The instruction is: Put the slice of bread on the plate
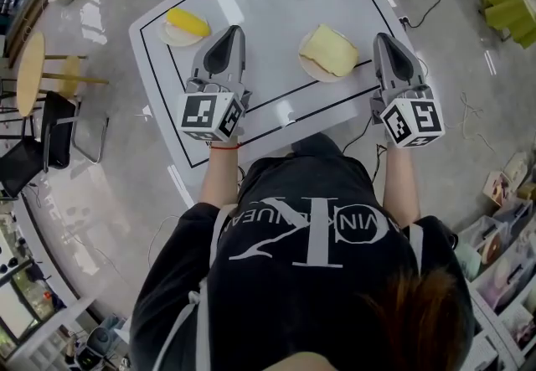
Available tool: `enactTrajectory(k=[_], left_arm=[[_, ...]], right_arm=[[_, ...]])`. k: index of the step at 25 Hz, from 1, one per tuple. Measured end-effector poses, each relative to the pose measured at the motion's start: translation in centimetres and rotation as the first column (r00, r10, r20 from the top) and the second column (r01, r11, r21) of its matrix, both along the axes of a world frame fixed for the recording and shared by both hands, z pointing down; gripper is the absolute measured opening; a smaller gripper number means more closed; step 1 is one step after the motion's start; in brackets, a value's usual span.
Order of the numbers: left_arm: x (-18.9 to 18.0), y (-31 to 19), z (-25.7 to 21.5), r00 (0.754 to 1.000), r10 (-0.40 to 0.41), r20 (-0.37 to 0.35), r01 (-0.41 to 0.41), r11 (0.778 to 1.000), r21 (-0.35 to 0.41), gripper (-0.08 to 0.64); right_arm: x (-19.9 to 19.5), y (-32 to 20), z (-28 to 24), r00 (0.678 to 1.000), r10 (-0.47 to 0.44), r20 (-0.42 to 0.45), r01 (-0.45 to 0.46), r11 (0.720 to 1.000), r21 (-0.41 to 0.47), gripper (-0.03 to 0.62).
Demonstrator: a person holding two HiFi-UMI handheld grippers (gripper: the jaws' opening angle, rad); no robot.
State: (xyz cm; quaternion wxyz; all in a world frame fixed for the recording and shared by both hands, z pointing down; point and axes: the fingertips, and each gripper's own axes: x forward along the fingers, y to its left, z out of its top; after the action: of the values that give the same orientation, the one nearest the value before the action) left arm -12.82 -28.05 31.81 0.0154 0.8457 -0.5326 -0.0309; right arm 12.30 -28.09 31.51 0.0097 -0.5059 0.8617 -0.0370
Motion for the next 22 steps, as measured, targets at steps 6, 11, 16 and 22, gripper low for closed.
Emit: enactTrajectory(k=[6, 11, 16, 22], left_arm=[[0.03, 0.11, -0.70, 1.000, -0.007, 0.002, 0.007, 1.000, 0.013, 0.003], [0.12, -0.05, -0.60, 1.000, -0.008, 0.003, 0.008, 1.000, 0.014, 0.003], [0.04, -0.14, -0.61, 1.000, -0.010, 0.005, 0.010, 1.000, 0.013, 0.003], [-0.08, -0.31, -0.40, 1.000, -0.012, 0.003, 0.012, 1.000, 0.010, 0.003]], right_arm=[[0.06, 0.10, -0.54, 1.000, -0.003, -0.003, 0.003, 1.000, 0.018, 0.002], [0.13, -0.03, -0.42, 1.000, -0.002, -0.002, 0.002, 1.000, 0.019, 0.002], [0.18, -0.10, -0.33, 1.000, -0.001, -0.003, 0.002, 1.000, 0.017, 0.002], [0.07, -0.20, 0.06, 1.000, -0.004, -0.007, 0.004, 1.000, 0.008, 0.002]])
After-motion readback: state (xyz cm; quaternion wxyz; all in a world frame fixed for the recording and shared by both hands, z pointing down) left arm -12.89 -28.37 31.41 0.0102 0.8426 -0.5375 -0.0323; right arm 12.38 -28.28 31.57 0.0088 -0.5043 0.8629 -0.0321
